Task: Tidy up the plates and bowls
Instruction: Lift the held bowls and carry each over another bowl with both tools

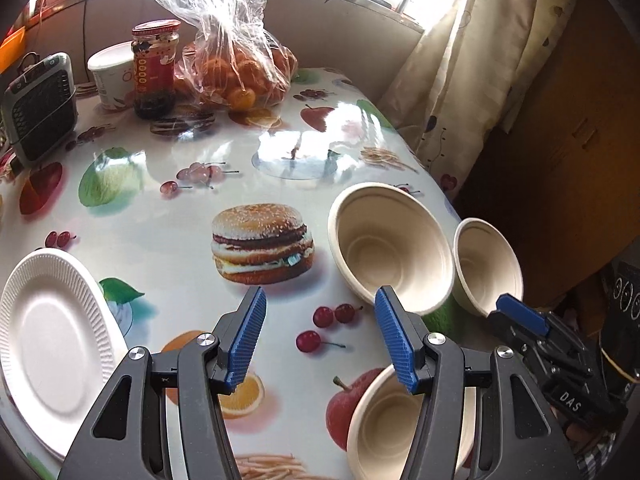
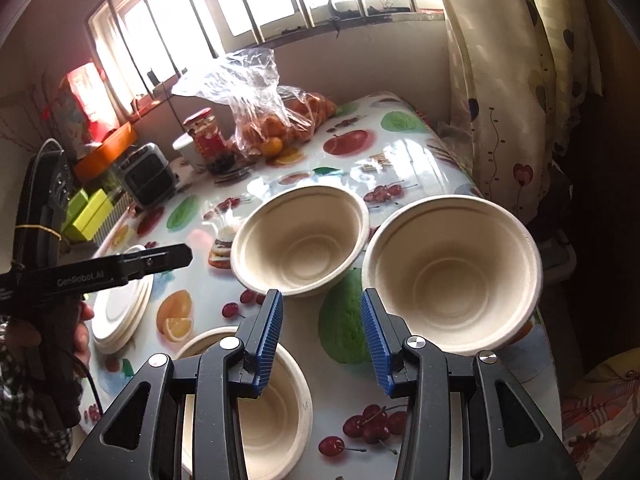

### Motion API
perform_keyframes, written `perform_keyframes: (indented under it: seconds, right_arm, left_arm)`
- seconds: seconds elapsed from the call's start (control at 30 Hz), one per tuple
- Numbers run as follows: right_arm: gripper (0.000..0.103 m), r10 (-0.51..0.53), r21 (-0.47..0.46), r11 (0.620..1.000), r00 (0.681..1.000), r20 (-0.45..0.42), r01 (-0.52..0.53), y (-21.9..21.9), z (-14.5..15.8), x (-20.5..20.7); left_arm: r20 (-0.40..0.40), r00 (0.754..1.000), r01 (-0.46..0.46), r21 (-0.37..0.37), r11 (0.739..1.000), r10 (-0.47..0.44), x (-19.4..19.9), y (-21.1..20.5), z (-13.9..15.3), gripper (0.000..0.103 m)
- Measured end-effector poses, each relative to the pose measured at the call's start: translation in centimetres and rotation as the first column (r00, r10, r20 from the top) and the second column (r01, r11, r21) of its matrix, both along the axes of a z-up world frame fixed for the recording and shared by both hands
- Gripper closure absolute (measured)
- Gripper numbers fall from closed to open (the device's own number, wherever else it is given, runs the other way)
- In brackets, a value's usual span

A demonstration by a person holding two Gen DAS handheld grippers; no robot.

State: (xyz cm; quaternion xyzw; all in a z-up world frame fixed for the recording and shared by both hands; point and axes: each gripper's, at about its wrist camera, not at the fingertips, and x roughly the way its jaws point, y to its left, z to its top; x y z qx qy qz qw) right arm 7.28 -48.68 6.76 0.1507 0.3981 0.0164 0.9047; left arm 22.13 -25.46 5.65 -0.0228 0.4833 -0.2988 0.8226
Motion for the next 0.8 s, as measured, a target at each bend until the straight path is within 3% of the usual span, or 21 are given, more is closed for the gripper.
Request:
perform_keyframes:
  seconds: [0.27,0.8]
  right_arm:
    - [0.063,0.023,0.058,0.998,0.999,-0.04,-0.021,0.2,-1.7,1.9]
    - [0.063,0.025,0.102,0.995,0.997,-0.07,-0.018,0.0,-3.3,3.7]
  left_arm:
    - [0.027,1.0,-0.011,0.018,1.0,0.01,3.2,-1.6,-0.1,0.045]
    - [-0.042,0.999,0.029,0.035,0.999,-0.027,5.4,-4.3,-2.4,0.046]
